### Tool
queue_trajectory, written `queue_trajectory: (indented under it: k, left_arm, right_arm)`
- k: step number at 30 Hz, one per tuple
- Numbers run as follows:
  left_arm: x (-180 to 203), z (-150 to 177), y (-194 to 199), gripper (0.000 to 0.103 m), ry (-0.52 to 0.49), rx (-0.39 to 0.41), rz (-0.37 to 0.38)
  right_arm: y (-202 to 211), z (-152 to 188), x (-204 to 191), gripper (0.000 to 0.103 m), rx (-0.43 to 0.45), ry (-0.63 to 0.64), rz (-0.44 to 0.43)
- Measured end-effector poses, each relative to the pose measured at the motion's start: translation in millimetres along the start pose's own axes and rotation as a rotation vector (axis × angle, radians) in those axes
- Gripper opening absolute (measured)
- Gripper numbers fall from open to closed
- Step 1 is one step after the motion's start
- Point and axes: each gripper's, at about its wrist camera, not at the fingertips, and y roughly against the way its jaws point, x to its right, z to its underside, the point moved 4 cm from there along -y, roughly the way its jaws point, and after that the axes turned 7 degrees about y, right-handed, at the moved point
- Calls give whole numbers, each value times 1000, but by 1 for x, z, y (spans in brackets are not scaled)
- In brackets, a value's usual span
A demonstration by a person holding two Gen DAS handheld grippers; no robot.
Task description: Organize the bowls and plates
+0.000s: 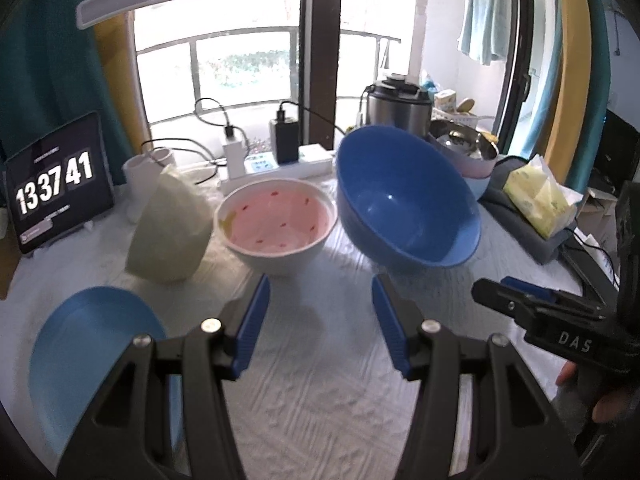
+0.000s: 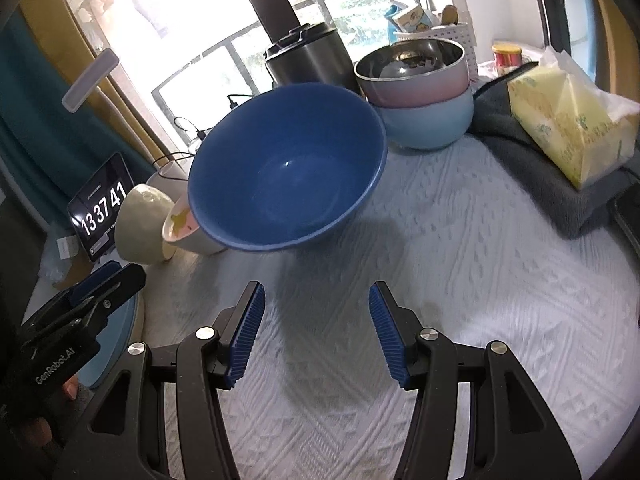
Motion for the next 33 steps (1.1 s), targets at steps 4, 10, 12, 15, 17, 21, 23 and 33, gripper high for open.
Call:
queue_trajectory:
  k: [4, 10, 12, 15, 17, 21, 23, 33]
  left_arm:
    - [4, -8, -4, 55, -1, 21, 41]
    - [3, -18, -21, 55, 28, 2, 63]
    - [2, -20, -27, 55, 40, 0, 64]
    - [0, -23, -34, 55, 41, 10, 58]
    - [0, -25, -38, 55, 38, 19, 55]
    - [1, -30, -45, 55, 37, 35, 63]
    - [2, -32, -49, 55, 40, 37, 70]
    - [3, -42, -60, 54, 61, 38, 83]
  right_arm:
    - [-2, -8, 7, 57, 26, -16, 16]
    - [-11, -20, 16, 57, 49, -42, 33]
    - [-13, -23, 18, 57, 50, -48, 34]
    - [-18, -26, 20, 57, 50, -52, 38]
    - [-22, -26, 22, 57, 43, -61, 39]
    - [-31, -27, 27, 57, 33, -75, 44]
    - [-34, -29, 28, 57, 34, -72, 54]
    - [-42, -33, 30, 38, 64, -63, 79]
